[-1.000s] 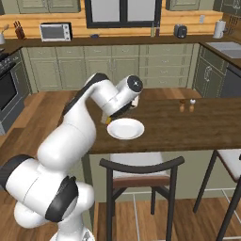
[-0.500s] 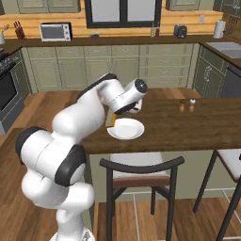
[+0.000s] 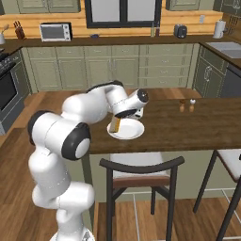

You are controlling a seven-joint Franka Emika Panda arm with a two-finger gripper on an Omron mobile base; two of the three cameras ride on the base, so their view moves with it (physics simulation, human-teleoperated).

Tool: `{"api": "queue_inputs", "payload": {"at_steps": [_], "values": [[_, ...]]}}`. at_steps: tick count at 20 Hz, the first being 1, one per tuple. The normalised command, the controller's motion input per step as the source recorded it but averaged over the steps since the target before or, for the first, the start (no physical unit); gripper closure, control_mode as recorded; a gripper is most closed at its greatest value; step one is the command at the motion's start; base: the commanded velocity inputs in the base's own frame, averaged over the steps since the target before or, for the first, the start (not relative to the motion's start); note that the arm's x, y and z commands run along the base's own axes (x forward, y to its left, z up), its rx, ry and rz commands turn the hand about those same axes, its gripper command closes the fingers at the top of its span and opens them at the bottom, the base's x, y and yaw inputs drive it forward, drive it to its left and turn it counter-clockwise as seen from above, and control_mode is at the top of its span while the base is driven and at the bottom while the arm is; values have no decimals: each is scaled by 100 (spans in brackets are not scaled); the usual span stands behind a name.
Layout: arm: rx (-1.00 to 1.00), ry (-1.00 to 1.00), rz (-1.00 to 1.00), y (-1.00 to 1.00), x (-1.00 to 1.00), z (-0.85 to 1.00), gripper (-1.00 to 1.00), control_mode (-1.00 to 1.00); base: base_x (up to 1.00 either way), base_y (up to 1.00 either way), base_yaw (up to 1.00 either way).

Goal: Start the toaster. Once the lever pops up, take the bread to the plate on the dining counter.

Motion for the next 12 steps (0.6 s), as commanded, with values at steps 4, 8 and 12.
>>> {"api": "queue_inputs", "payload": {"at_steps": [4,8,12], "values": [[0,0,0,-2,52,-23,100,-100,0,0,0],[0,0,1,-19,45,-6,100,-100,0,0,0],[0,3,9,-39,29,-6,100,-100,0,0,0]]}}
